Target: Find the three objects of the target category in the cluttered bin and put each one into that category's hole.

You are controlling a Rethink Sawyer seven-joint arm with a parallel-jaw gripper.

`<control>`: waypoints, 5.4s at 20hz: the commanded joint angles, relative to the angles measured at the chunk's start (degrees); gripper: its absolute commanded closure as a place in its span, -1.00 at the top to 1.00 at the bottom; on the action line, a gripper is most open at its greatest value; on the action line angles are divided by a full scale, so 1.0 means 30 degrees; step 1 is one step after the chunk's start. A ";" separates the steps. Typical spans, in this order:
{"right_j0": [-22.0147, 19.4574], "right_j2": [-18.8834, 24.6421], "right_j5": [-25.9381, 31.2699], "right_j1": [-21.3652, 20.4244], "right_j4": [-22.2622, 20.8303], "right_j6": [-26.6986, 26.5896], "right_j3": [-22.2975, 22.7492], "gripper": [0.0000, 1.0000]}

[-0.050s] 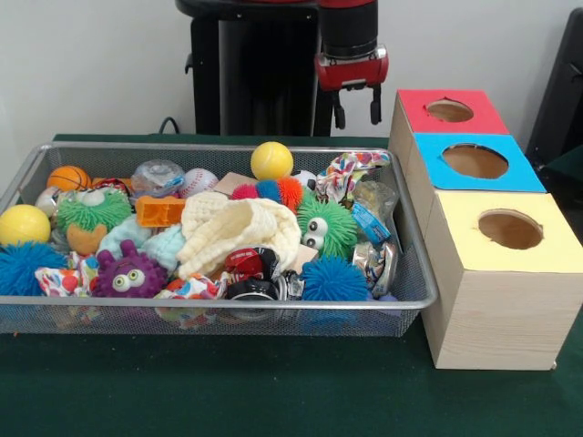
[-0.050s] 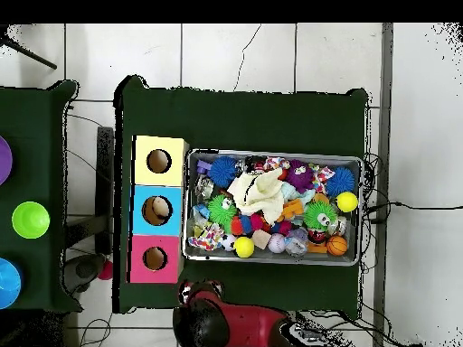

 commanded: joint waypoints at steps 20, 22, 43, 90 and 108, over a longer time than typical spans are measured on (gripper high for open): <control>0.0570 0.0199 -0.4379 0.0398 -0.0304 0.4082 -0.1724 1.00; 0.0606 0.0092 -0.4482 0.0644 -0.0375 0.4044 -0.1821 1.00; 0.0307 -0.0940 -0.2861 0.1178 -0.0671 0.2115 -0.3366 1.00; 0.1815 -0.1421 0.8222 -0.3507 0.2172 0.2287 -0.4833 1.00; 0.1102 -0.0313 0.3418 -0.1289 0.1413 0.3289 -0.5890 1.00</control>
